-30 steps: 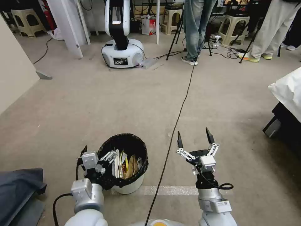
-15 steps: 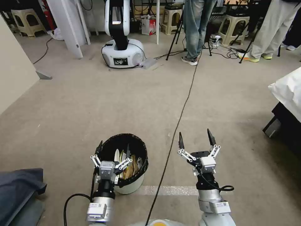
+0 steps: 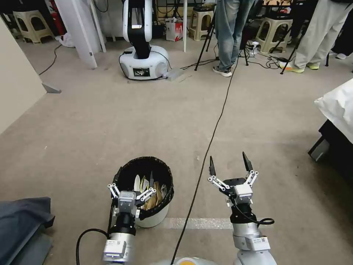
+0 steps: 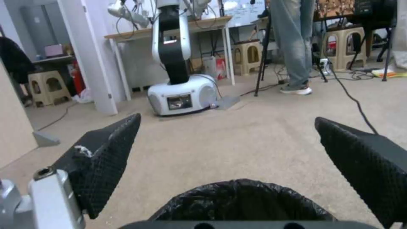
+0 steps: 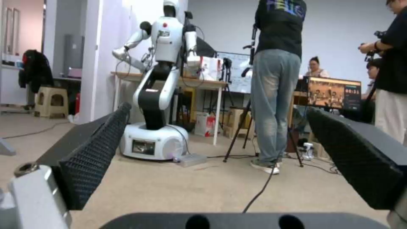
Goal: Pick up the trash bin, then pick up the garbage from the floor and place it into the trash bin.
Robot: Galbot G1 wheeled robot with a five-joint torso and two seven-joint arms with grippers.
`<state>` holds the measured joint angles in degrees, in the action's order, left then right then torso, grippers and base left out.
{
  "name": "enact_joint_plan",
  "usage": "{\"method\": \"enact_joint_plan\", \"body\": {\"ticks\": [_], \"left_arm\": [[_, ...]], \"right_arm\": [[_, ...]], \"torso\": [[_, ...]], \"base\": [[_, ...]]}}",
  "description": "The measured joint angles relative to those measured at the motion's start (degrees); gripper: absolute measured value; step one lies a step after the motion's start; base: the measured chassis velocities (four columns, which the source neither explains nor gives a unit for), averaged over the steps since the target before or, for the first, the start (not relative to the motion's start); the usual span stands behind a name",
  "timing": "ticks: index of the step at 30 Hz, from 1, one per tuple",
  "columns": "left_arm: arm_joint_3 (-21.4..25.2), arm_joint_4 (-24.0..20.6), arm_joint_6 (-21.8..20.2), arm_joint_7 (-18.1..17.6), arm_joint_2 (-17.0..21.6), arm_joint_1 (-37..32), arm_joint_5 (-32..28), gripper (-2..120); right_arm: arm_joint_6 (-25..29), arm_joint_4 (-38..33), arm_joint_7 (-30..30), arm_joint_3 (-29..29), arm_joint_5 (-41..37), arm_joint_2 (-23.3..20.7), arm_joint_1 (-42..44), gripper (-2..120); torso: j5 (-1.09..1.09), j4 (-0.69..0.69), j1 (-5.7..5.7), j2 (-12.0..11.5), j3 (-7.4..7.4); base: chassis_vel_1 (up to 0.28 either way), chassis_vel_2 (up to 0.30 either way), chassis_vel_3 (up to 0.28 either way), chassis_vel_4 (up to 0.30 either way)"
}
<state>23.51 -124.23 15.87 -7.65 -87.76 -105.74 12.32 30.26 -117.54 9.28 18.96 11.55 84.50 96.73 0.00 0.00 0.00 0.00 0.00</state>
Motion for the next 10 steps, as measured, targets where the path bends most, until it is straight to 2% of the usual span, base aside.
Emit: {"method": "enact_joint_plan", "body": {"ticks": [10], "left_arm": [[0.0, 0.0, -0.2, -0.1, 0.0, 0.0, -0.1, 100]], "right_arm": [[0.0, 0.0, 0.0, 0.0, 0.0, 0.0, 0.0, 100]], "torso": [[0.00, 0.00, 0.00, 0.0, 0.00]], "base": [[0.000, 0.000, 0.000, 0.000]]}}
